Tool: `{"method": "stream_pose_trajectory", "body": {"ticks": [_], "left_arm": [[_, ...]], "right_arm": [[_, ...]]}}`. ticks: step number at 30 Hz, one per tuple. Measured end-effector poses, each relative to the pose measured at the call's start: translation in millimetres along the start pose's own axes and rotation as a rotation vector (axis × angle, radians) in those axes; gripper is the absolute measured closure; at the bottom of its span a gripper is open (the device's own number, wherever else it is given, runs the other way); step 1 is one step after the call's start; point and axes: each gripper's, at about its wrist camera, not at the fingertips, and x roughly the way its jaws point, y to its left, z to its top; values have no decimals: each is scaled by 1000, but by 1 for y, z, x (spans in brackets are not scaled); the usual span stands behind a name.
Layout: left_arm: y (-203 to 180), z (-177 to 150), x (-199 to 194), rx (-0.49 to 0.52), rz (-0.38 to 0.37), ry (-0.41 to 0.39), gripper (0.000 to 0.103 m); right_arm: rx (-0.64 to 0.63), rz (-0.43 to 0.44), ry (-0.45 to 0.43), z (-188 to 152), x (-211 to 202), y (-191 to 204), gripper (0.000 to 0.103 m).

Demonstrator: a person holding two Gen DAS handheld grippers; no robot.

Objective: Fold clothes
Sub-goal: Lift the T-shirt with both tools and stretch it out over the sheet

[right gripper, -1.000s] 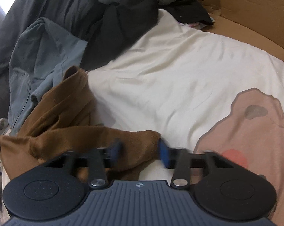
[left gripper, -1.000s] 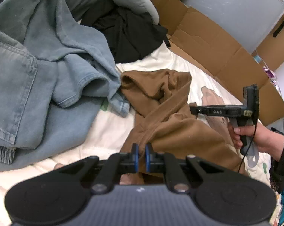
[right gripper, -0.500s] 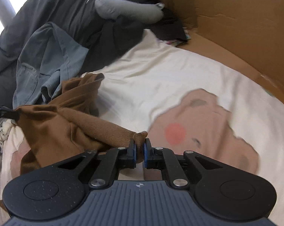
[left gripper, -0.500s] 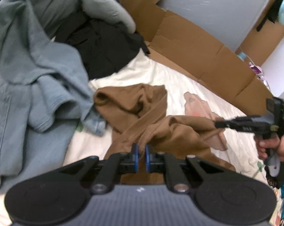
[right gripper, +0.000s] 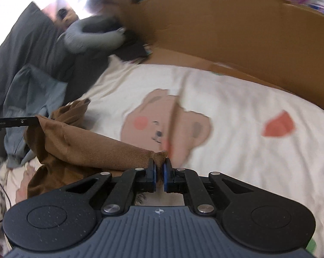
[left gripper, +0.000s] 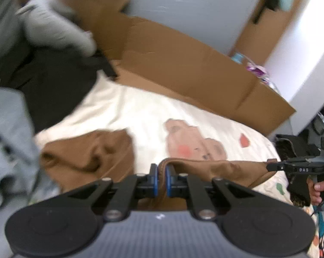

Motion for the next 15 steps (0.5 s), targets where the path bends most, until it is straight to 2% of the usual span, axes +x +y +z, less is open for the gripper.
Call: {"method": "stream_pose_trajectory", "body": {"ticks": [9,15], "left_arm": [[-65,24,40,144,-138,-21,95],[-102,33,74,189,-216,-18,95]], "right_arm": [[151,-146,-96,-29,-77,-32,99],[201,-249,-136,-36,-120,-48,99]]}}
